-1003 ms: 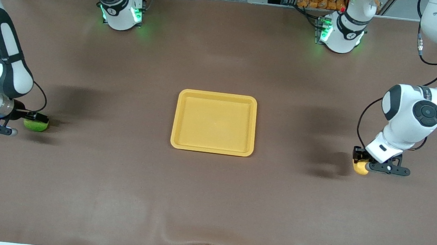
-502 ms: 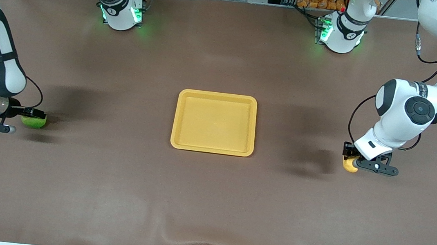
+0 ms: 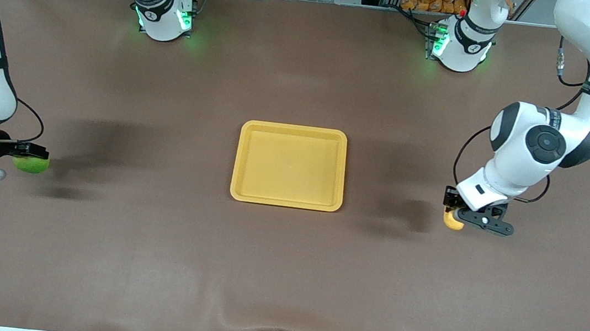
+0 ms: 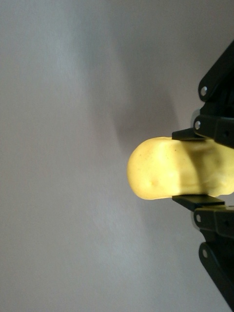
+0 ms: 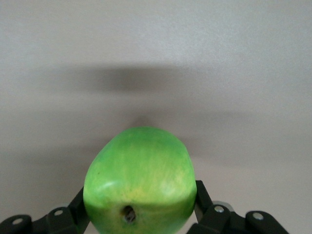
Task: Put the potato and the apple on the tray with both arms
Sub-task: 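Carry the yellow potato with the left gripper over the yellow tray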
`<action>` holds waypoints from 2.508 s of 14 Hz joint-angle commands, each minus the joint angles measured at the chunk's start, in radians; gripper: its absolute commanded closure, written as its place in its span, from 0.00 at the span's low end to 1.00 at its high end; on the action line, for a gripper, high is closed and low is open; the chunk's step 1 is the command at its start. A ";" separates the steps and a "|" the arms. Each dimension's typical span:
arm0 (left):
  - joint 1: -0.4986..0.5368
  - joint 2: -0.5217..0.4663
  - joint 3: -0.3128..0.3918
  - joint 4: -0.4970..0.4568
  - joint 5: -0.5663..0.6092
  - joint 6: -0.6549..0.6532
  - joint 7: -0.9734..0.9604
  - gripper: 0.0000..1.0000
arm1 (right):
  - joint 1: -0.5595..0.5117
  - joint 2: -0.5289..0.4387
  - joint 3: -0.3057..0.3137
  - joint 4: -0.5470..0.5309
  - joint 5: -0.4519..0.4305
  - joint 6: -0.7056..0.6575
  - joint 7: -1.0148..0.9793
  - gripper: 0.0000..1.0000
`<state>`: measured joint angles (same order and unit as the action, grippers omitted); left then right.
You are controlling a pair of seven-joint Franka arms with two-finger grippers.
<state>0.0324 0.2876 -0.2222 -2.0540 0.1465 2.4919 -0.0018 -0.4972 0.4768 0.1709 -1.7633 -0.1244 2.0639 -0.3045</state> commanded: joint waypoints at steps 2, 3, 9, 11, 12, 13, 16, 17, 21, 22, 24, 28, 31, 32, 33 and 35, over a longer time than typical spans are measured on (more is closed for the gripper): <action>-0.044 0.018 -0.008 0.052 0.021 -0.028 -0.024 1.00 | 0.005 -0.021 0.021 0.117 -0.001 -0.163 -0.013 1.00; -0.061 0.021 -0.008 0.061 0.021 -0.028 -0.030 1.00 | 0.005 -0.024 0.028 0.142 -0.001 -0.195 -0.013 1.00; -0.187 0.097 -0.006 0.159 0.019 -0.030 -0.124 1.00 | 0.006 -0.096 0.065 0.183 0.005 -0.298 -0.007 1.00; -0.230 0.116 -0.006 0.182 0.019 -0.031 -0.190 1.00 | 0.008 -0.133 0.079 0.185 0.023 -0.330 -0.005 1.00; -0.255 0.134 -0.006 0.199 0.018 -0.039 -0.236 1.00 | 0.014 -0.151 0.079 0.185 0.041 -0.343 -0.004 1.00; -0.272 0.154 -0.008 0.225 0.019 -0.059 -0.285 1.00 | 0.023 -0.170 0.078 0.185 0.069 -0.359 -0.005 1.00; -0.353 0.221 -0.005 0.319 0.019 -0.117 -0.404 1.00 | 0.028 -0.208 0.078 0.189 0.109 -0.395 -0.002 1.00; -0.374 0.243 -0.003 0.346 0.019 -0.123 -0.427 1.00 | 0.029 -0.213 0.079 0.192 0.109 -0.407 0.001 1.00; -0.443 0.304 0.000 0.406 0.019 -0.128 -0.489 1.00 | 0.057 -0.219 0.081 0.232 0.111 -0.465 0.048 1.00; -0.462 0.314 0.003 0.417 0.019 -0.128 -0.530 1.00 | 0.075 -0.221 0.081 0.237 0.111 -0.473 0.076 1.00; -0.494 0.335 0.004 0.426 0.021 -0.128 -0.608 1.00 | 0.107 -0.225 0.081 0.238 0.111 -0.482 0.142 1.00; -0.517 0.354 0.006 0.423 0.022 -0.151 -0.675 1.00 | 0.166 -0.228 0.082 0.238 0.111 -0.492 0.232 1.00; -0.526 0.381 0.006 0.425 0.021 -0.156 -0.688 1.00 | 0.206 -0.228 0.082 0.238 0.111 -0.501 0.306 1.00; -0.534 0.392 0.006 0.425 0.021 -0.156 -0.723 0.99 | 0.218 -0.234 0.082 0.238 0.117 -0.502 0.324 1.00; -0.548 0.397 0.006 0.425 0.021 -0.156 -0.754 0.97 | 0.230 -0.236 0.081 0.238 0.141 -0.502 0.343 1.00; -0.552 0.401 0.006 0.419 0.022 -0.157 -0.787 0.93 | 0.250 -0.239 0.081 0.238 0.157 -0.502 0.376 1.00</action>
<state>-0.4975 0.6759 -0.2278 -1.6594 0.1465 2.3552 -0.7353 -0.2675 0.2616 0.2568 -1.5279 0.0067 1.5801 0.0330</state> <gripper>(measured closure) 0.537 0.159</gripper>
